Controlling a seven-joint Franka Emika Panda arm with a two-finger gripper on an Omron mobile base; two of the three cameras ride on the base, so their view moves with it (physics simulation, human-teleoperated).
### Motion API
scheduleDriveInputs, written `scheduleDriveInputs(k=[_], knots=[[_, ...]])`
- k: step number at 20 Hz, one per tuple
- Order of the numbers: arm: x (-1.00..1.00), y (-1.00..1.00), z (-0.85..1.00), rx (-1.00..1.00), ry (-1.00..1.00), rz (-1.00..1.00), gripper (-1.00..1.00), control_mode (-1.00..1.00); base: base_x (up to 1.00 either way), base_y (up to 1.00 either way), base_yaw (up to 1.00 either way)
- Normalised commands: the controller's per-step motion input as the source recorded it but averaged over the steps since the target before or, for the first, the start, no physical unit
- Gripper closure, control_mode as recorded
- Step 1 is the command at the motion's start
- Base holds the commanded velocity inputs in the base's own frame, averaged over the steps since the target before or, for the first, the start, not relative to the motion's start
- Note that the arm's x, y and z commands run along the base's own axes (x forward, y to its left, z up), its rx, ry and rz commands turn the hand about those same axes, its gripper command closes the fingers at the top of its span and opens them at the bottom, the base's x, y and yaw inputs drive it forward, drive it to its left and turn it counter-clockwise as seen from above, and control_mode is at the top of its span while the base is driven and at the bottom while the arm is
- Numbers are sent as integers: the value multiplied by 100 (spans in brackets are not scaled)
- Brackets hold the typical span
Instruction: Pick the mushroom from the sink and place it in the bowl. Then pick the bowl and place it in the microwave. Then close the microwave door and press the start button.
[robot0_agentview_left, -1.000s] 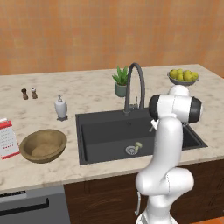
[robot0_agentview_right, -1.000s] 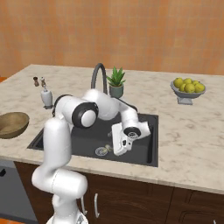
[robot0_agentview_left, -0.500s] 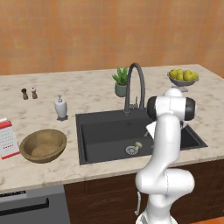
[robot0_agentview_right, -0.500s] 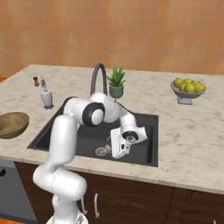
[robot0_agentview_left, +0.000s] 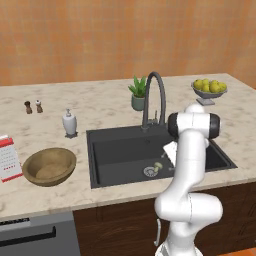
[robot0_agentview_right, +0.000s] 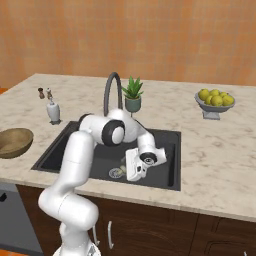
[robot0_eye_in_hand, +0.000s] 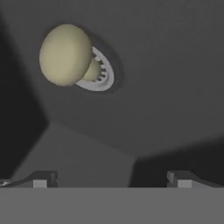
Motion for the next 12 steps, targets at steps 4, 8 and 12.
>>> scheduleDriveInputs(k=[4,8,12], knots=[[29,6,-39,3,10,0,-100,-100,0,0,0],[38,9,-45,0,8,0,-100,-100,0,0,0],[48,7,-30,0,6,0,-100,-100,0,0,0]])
